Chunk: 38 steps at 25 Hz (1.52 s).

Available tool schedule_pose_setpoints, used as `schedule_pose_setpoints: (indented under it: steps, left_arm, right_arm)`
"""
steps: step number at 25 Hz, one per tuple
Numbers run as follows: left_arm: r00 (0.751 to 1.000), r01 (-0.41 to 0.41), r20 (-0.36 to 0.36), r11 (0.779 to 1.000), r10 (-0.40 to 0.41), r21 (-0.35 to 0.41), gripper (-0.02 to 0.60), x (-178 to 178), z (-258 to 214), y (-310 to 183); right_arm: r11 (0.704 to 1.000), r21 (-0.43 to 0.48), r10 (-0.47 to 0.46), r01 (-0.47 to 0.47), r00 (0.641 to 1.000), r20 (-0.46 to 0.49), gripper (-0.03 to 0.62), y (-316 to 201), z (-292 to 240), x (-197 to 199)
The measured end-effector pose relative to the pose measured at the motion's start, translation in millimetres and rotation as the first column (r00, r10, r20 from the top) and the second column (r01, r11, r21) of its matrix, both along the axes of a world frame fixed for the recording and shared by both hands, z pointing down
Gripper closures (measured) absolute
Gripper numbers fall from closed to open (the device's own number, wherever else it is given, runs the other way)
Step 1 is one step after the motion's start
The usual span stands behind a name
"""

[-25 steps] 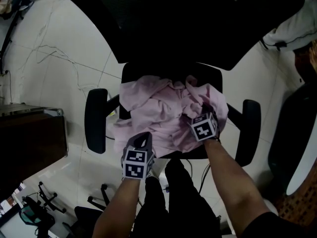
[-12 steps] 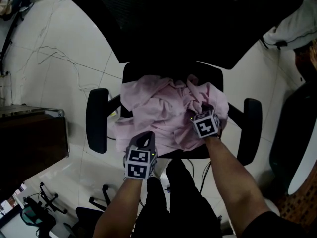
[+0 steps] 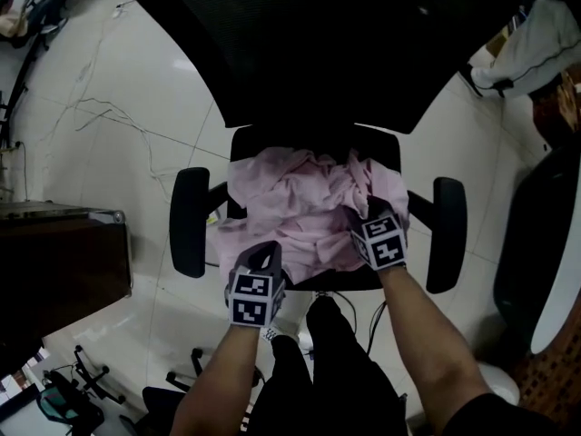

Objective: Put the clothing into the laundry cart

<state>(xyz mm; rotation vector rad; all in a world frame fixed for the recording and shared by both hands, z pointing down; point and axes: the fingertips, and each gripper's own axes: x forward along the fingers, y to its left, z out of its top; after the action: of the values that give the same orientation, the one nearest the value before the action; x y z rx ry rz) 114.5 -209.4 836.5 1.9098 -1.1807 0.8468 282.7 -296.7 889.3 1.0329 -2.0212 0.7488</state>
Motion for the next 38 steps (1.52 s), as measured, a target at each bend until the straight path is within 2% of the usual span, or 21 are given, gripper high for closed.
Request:
schedule_pose_setpoints:
  steps: [3, 8, 16, 23, 29, 33, 38]
  left_arm:
    - [1.000, -0.006, 0.001, 1.000, 0.006, 0.021, 0.581, -1, -16, 4]
    - [1.000, -0.004, -0.003, 0.996, 0.004, 0.087, 0.581, -14, -56, 9]
    - [0.998, 0.055, -0.009, 0.977, -0.055, 0.206, 0.581, -59, -139, 25]
    - [0.997, 0.077, -0.010, 0.940, -0.079, 0.333, 0.581, -90, -225, 34]
    - [0.996, 0.086, -0.026, 0.898, -0.083, 0.431, 0.581, -102, -291, 48]
    - [0.993, 0.116, -0.058, 0.864, -0.100, 0.490, 0.581, -119, -343, 63]
    - [0.991, 0.128, -0.046, 0.818, -0.124, 0.561, 0.581, -149, -392, 87]
  right_arm:
    - [0.993, 0.118, -0.007, 0.004, 1.000, 0.026, 0.442, -3, -46, -8]
    - [0.962, 0.274, -0.023, 0.000, 0.997, 0.079, 0.444, -10, -134, -30]
    - [0.936, 0.339, 0.023, -0.094, 0.978, 0.206, 0.447, 8, -237, -55]
    - [0.917, 0.369, 0.038, -0.150, 0.955, 0.294, 0.448, 33, -321, -64]
    - [0.868, 0.455, 0.022, -0.197, 0.932, 0.361, 0.451, 44, -409, -69]
    - [0.835, 0.479, 0.024, -0.269, 0.889, 0.457, 0.453, 55, -473, -72]
    - [0.804, 0.524, -0.034, -0.283, 0.856, 0.515, 0.453, 72, -532, -81]
